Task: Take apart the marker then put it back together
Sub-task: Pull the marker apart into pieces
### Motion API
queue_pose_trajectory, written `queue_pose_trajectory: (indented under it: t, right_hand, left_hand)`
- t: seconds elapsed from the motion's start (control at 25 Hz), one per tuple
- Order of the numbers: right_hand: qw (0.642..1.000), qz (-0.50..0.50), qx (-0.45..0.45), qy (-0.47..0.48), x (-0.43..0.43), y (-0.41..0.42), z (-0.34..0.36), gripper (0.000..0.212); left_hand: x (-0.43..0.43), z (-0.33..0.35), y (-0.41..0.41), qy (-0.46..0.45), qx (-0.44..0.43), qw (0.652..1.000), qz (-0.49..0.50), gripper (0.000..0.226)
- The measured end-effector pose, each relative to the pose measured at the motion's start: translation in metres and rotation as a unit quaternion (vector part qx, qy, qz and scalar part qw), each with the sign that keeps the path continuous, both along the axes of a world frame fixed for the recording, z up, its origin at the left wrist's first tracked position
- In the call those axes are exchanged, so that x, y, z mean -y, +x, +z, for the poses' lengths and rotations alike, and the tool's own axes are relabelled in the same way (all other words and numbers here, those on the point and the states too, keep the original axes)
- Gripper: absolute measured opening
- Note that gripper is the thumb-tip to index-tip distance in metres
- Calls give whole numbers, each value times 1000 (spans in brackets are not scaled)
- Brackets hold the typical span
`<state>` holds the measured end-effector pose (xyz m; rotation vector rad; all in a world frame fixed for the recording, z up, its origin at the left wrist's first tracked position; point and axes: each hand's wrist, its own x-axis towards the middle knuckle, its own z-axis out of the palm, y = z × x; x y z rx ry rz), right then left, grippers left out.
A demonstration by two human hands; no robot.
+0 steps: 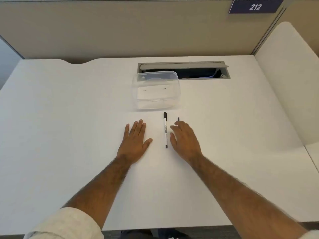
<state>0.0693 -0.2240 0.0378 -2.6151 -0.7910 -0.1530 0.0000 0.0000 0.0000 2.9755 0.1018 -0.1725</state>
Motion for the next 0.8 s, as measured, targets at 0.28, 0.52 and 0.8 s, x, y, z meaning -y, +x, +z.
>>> queue_pose_trajectory:
  t: [0.28, 0.52, 0.8]
  right_hand:
    - [981, -43, -177, -59, -34, -7, 1, 30]
    - [956, -121, -251, -95, -49, -1, 7, 25]
    - [962, -91, -216, -142, -47, 4, 18, 16]
  left_hand:
    - [6, 18, 9, -13, 52, 997, -47, 52]
    - [16, 32, 24, -116, 52, 991, -41, 45]
    - [24, 40, 33, -151, 19, 987, -56, 46]
